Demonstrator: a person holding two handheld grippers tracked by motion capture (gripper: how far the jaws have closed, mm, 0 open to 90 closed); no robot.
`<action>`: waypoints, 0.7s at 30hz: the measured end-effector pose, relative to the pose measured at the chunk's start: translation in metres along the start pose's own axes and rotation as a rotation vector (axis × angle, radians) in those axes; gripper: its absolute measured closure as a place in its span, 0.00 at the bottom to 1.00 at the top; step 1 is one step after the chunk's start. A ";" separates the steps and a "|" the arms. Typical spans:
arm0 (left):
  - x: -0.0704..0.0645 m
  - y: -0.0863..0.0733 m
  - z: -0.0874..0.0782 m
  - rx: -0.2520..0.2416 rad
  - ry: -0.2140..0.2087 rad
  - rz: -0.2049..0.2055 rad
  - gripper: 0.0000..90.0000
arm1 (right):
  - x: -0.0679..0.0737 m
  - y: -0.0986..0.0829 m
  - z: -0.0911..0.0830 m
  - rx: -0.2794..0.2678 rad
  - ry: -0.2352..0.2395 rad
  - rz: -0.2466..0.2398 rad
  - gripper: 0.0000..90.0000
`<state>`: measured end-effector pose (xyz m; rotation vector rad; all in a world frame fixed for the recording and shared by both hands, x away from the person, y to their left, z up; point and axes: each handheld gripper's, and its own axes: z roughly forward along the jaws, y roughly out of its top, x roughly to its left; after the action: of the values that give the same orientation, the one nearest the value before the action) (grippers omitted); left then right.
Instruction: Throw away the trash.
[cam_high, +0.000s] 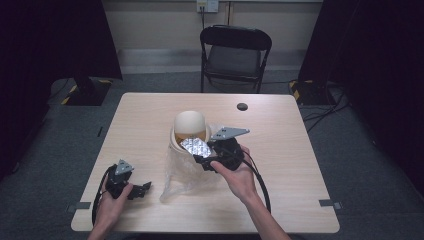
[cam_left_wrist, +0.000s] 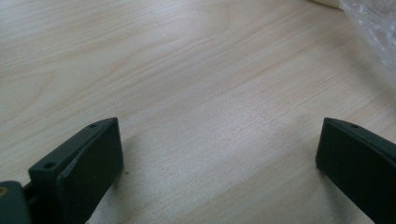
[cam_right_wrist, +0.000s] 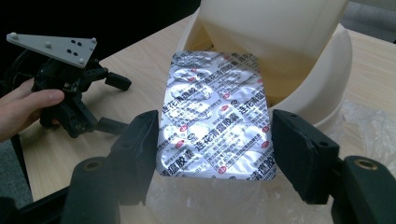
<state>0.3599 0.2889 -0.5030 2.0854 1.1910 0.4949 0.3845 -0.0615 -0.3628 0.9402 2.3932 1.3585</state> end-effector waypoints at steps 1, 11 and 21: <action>0.000 0.000 0.000 0.000 0.000 0.000 0.00 | 0.000 0.001 0.000 -0.001 0.002 0.003 0.38; 0.000 0.000 0.000 0.001 0.000 0.002 0.00 | -0.002 0.008 -0.005 -0.028 0.000 0.020 0.38; 0.000 0.000 0.000 0.001 0.000 0.004 0.00 | -0.007 0.012 0.008 -0.030 -0.012 0.041 0.45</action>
<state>0.3600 0.2891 -0.5030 2.0886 1.1879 0.4965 0.3993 -0.0560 -0.3579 0.9915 2.3505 1.3951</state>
